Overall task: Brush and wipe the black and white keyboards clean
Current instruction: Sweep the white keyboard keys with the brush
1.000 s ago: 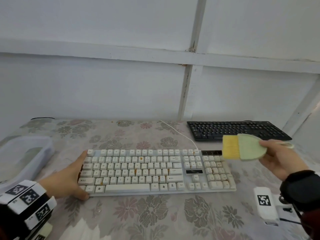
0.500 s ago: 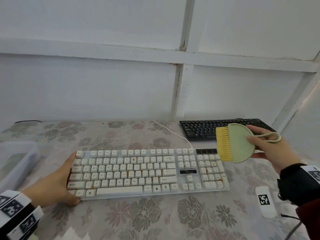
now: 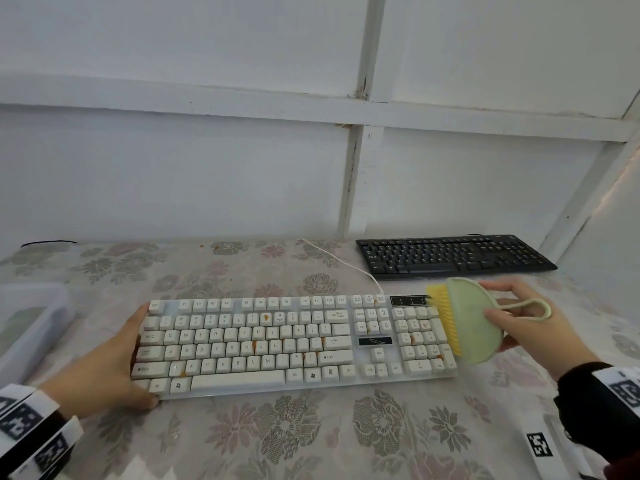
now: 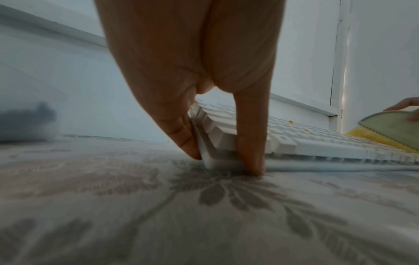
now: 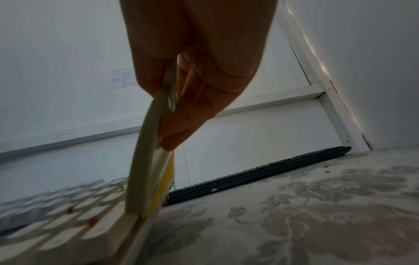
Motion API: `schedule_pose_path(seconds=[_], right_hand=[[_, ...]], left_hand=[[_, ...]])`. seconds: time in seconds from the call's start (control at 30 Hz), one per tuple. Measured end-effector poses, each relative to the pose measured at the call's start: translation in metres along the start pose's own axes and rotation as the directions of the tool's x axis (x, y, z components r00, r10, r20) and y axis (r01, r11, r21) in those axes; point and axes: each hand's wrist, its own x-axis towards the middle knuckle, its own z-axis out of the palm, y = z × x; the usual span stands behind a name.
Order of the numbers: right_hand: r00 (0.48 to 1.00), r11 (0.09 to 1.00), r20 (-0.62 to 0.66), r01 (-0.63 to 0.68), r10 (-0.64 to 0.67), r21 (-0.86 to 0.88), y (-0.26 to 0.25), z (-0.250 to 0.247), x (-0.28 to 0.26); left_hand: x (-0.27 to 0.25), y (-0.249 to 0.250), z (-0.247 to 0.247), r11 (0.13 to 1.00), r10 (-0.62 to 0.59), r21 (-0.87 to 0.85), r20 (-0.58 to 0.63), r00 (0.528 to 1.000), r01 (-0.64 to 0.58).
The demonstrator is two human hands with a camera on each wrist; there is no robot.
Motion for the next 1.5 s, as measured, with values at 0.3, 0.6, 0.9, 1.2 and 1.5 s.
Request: schedule_pose_path(seconds=[0.3, 0.6, 0.9, 1.2, 1.5], right_hand=[[1.000, 1.000, -0.026, -0.003, 0.003, -0.005, -0.012, -0.025, -0.005], [1.000, 1.000, 0.007, -0.002, 0.002, 0.007, -0.008, -0.010, -0.003], [0.998, 0.996, 0.059, -0.031, 0.035, -0.079, -0.014, -0.026, -0.025], [0.992, 0.991, -0.019, 0.122, -0.123, -0.048, -0.048, 0.003, -0.009], [0.999, 0.985, 0.041, 0.039, -0.033, -0.166, -0.026, 0.016, -0.045]], left_hand=[[0.001, -0.002, 0.000, 0.999, -0.044, 0.012, 0.002, 0.999, 0.044], [-0.001, 0.000, 0.004, 0.998, -0.034, 0.043, -0.048, 0.998, 0.036], [0.002, -0.006, 0.003, 0.999, -0.024, 0.043, -0.032, 0.999, 0.025], [0.012, -0.023, 0.004, 0.999, 0.042, 0.029, -0.110, 0.993, -0.039], [0.031, -0.053, 0.005, 0.997, -0.062, -0.048, -0.124, 0.990, 0.056]])
